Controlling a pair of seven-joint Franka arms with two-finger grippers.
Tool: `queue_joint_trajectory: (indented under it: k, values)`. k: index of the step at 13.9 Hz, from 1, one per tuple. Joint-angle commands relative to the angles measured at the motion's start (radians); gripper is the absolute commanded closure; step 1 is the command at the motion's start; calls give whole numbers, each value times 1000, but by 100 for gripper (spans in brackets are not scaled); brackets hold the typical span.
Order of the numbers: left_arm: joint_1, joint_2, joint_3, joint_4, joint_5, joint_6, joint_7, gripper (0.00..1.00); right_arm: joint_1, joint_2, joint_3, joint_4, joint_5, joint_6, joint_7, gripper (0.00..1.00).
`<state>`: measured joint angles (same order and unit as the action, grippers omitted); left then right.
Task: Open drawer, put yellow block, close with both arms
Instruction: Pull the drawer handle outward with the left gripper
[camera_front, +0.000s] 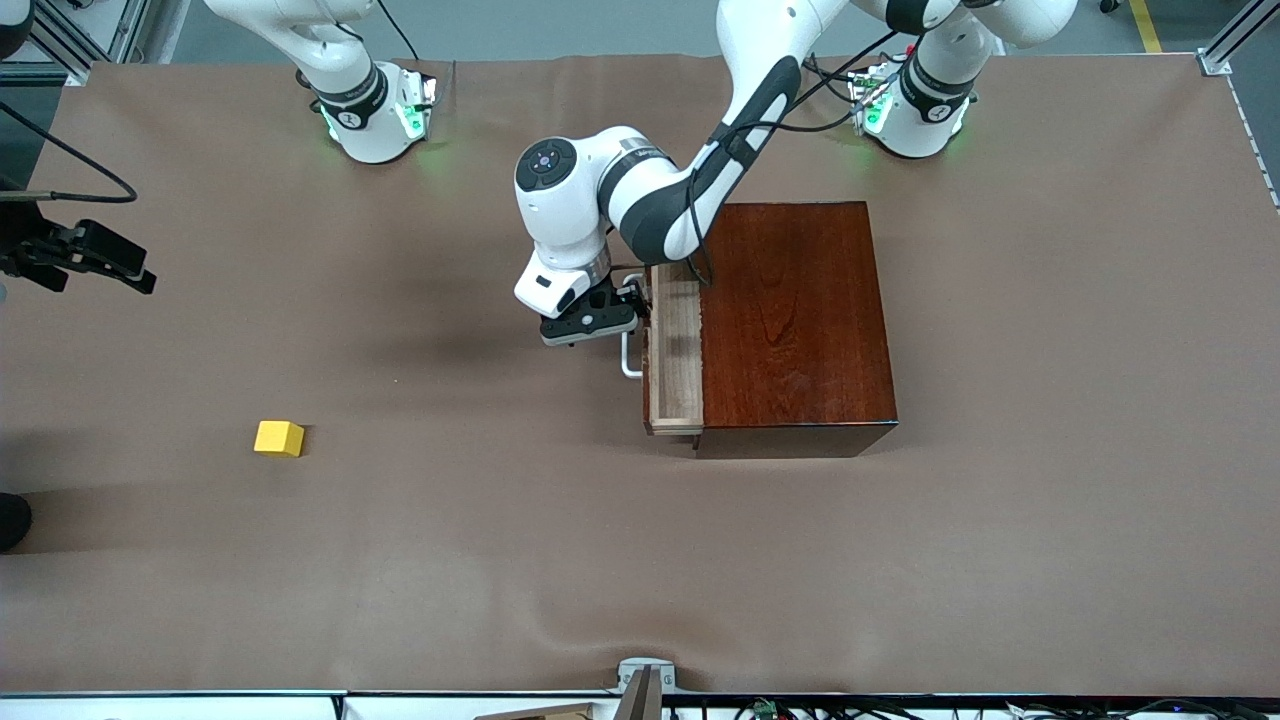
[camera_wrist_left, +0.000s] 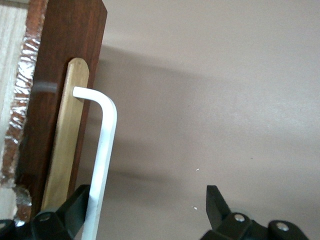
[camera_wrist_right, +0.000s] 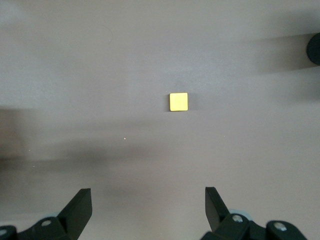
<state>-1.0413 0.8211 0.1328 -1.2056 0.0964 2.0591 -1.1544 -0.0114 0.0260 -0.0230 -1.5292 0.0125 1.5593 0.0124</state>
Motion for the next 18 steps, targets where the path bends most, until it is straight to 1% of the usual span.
queue_joint_trajectory:
  k: [1,5,7,12,14,16,18]
  values:
    - [-2,33,-24,41,16,33,-33,0,-1,-11,6,-8,-12,1,11,0]
    - [-2,33,-30,41,16,55,-79,0,-1,-11,6,-8,-12,1,11,0]
    - [-2,33,-50,41,16,61,-97,0,-1,-11,6,-8,-12,1,11,0]
    - [-2,35,-52,41,16,110,-130,0,-1,-12,6,-8,-12,1,11,0]
    - [0,35,-50,41,17,125,-119,0,-1,-12,6,-8,-12,-1,9,0]
    - [6,30,-55,40,16,128,-53,0,-1,-12,6,-8,-12,-1,9,0]
    - [9,30,-55,41,-13,137,-33,0,-1,-11,6,-8,-12,-1,9,0]
